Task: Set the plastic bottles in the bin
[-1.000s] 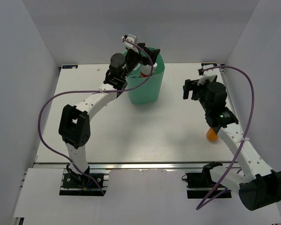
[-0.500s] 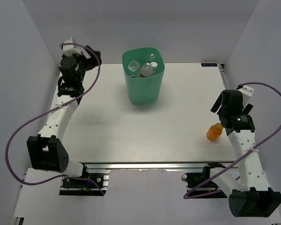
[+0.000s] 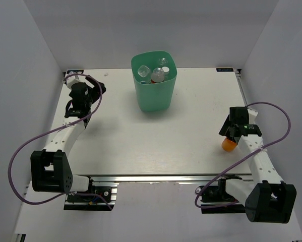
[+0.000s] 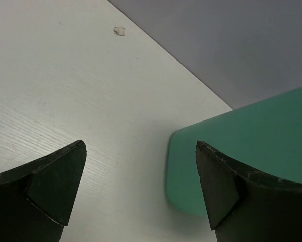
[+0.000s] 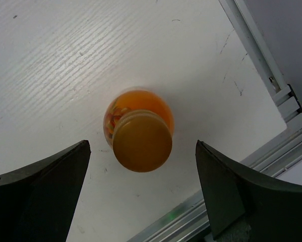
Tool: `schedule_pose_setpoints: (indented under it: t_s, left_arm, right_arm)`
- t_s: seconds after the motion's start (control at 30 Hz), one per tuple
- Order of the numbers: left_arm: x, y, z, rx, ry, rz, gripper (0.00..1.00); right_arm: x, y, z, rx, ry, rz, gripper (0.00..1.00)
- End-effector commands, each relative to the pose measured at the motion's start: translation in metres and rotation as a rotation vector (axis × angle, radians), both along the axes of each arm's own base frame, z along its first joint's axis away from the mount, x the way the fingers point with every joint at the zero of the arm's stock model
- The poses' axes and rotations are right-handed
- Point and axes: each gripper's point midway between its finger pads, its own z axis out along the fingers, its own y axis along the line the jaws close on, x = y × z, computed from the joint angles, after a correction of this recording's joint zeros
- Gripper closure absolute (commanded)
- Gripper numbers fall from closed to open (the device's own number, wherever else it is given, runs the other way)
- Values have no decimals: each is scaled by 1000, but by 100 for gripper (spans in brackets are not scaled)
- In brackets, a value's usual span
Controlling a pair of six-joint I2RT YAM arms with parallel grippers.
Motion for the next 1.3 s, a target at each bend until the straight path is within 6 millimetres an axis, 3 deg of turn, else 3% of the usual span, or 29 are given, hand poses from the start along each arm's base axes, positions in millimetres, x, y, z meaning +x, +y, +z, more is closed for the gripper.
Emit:
schedule_pose_setpoints:
  t_s: [0.0,0.1,0.33,0.4,0.5,0.63,0.7,0.77,0.8,0.83,0.87,0.9,0.93,1.0,1.03,1.07,1.1,1.13,1.17,1.23,1.27]
  left_arm:
    - [3,-7,33,-76,-103,-18,2]
    - [2,-12,33,-86,-125,-43,2]
    - [3,-10,28,-91,-118,-31,2]
    - [2,-11,27,-92,-116,-35,2]
    - [0,-12,27,-96,-119,-44,3]
    - [-5,-13,26,-97,-125,-49,5]
    - [-9,-13,24,-99,-125,-51,5]
    - [-11,-14,22,-98,-123,-59,5]
    - [-13,-14,19,-96,-107,-58,5]
    - [-14,-13,16,-92,-98,-55,4]
    - [-16,-13,15,-91,-94,-52,4]
    - [-18,-12,11,-90,-83,-50,4]
    - [-20,-12,10,-91,-83,-47,4]
    - [-25,-12,10,-94,-89,-51,4]
    - [-26,-13,10,-92,-89,-56,4]
    - [-28,-12,9,-92,-85,-50,4]
    - [-29,-11,10,-91,-85,-48,4]
    - [-31,-11,6,-88,-75,-48,4]
    - [-32,-11,6,-91,-77,-46,4]
    - [-35,-12,4,-91,-77,-53,4]
    - [-37,-11,2,-90,-70,-46,4]
  right_arm:
    - [18,-1,-1,9,-83,-38,11]
    - [18,-17,-12,-33,-70,-90,11]
    - [26,-12,-33,-9,-80,-60,19]
    - [27,-9,-34,9,-82,-46,31]
    - [28,-6,-30,21,-94,-30,64]
    - [34,-4,-9,13,-141,17,74]
    - [40,7,2,50,-169,83,78]
    - [61,24,40,98,-285,184,82]
    - [70,46,62,142,-347,307,84]
    - [84,54,102,146,-449,361,84]
    - [89,84,128,190,-515,489,84]
    - [98,94,161,174,-607,561,84]
    - [100,119,211,203,-721,685,84]
    - [108,143,256,203,-820,814,84]
    - [109,166,281,218,-885,903,84]
    - [107,176,323,192,-972,955,84]
    - [123,189,325,171,-961,1000,84]
    - [118,212,360,149,-1023,1053,84]
    - [136,230,353,137,-992,1087,84]
    - [145,259,372,110,-1052,1137,84]
    - [148,265,398,106,-1113,1145,84]
